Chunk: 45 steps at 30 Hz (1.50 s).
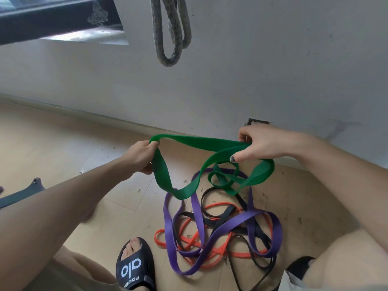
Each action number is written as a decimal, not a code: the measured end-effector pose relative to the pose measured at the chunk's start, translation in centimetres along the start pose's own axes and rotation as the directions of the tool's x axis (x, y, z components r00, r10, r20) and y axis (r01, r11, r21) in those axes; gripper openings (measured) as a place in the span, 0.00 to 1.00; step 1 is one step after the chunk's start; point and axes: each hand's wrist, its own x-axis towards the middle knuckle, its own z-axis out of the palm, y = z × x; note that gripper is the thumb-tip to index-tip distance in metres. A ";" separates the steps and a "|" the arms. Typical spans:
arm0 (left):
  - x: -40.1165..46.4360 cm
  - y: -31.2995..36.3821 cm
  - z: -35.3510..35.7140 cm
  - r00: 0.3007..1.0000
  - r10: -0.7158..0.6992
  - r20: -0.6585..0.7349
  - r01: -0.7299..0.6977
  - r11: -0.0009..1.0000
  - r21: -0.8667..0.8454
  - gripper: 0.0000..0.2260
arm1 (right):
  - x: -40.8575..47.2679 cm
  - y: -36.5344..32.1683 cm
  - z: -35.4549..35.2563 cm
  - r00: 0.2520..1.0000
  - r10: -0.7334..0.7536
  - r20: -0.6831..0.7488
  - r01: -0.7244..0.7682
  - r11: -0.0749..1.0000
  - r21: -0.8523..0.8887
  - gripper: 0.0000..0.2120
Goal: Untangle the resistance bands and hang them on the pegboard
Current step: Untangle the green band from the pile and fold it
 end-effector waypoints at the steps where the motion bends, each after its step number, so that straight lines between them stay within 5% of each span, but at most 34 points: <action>1: 0.1 0.1 0.0 1.000 0.001 -0.013 -0.001 1.000 -0.031 0.18 | 0.1 0.0 0.2 1.000 -0.010 -0.006 0.010 1.000 -0.015 0.17; 6: -0.9 0.9 -0.4 0.965 -0.102 0.241 0.170 0.944 -0.283 0.19 | 0.3 0.2 0.3 1.000 0.008 -0.017 -0.008 0.999 -0.040 0.12; 10: -1.4 1.3 -1.0 0.904 -0.041 0.425 0.246 0.864 -0.439 0.16 | 0.3 0.4 0.2 0.999 0.031 -0.008 -0.032 0.999 -0.023 0.10; 15: -1.7 1.9 -1.4 0.824 0.141 0.550 0.148 0.882 -0.448 0.01 | 0.7 0.6 0.7 0.997 0.067 0.044 -0.063 0.995 -0.076 0.11; 16: -1.7 1.8 -1.3 0.812 0.175 0.557 0.110 0.891 -0.440 0.06 | 0.9 0.7 0.8 0.996 0.075 0.053 -0.070 0.993 -0.091 0.12; 18: -1.6 1.8 -0.9 0.859 0.163 0.486 0.055 0.914 -0.403 0.15 | 1.2 0.9 1.0 0.994 0.093 0.061 -0.086 0.990 -0.110 0.11; 22: -1.0 1.5 -0.7 0.996 0.093 0.012 -0.091 0.985 -0.148 0.14 | 1.4 1.4 1.0 0.985 0.145 0.093 -0.131 0.981 -0.141 0.12; 25: -0.1 0.6 -2.0 0.913 0.354 -0.202 -0.250 0.878 0.409 0.10 | 1.2 1.6 1.2 0.973 0.181 0.142 -0.158 0.974 -0.162 0.10; 27: 0.0 0.6 -2.5 0.870 0.438 -0.226 -0.283 0.820 0.497 0.07 | 1.1 1.4 1.4 0.970 0.186 0.160 -0.161 0.974 -0.157 0.08; 31: -0.2 1.1 -1.8 0.874 0.461 -0.157 -0.379 0.846 0.375 0.07 | 1.1 0.6 1.9 0.961 0.177 0.210 -0.143 0.975 -0.168 0.16; 36: -1.6 2.0 -1.7 0.898 0.435 -0.072 -0.431 0.900 0.067 0.17 | 1.5 0.6 3.3 0.893 0.215 0.396 -0.114 0.958 -0.263 0.48; 38: -2.4 2.6 -1.8 0.893 0.450 -0.031 -0.450 0.893 -0.001 0.20 | 1.7 0.6 3.8 0.901 0.196 0.387 -0.112 0.967 -0.230 0.52; 41: -3.6 3.4 -0.7 0.871 0.483 0.086 -0.484 0.875 -0.010 0.06 | 1.5 -0.4 4.2 0.947 0.001 0.322 -0.017 0.999 0.048 0.54; 45: -5.3 4.7 1.6 0.814 0.568 0.124 -0.571 0.821 -0.011 0.08 | 0.7 -4.4 5.2 0.952 -0.277 0.131 0.190 0.869 0.456 0.46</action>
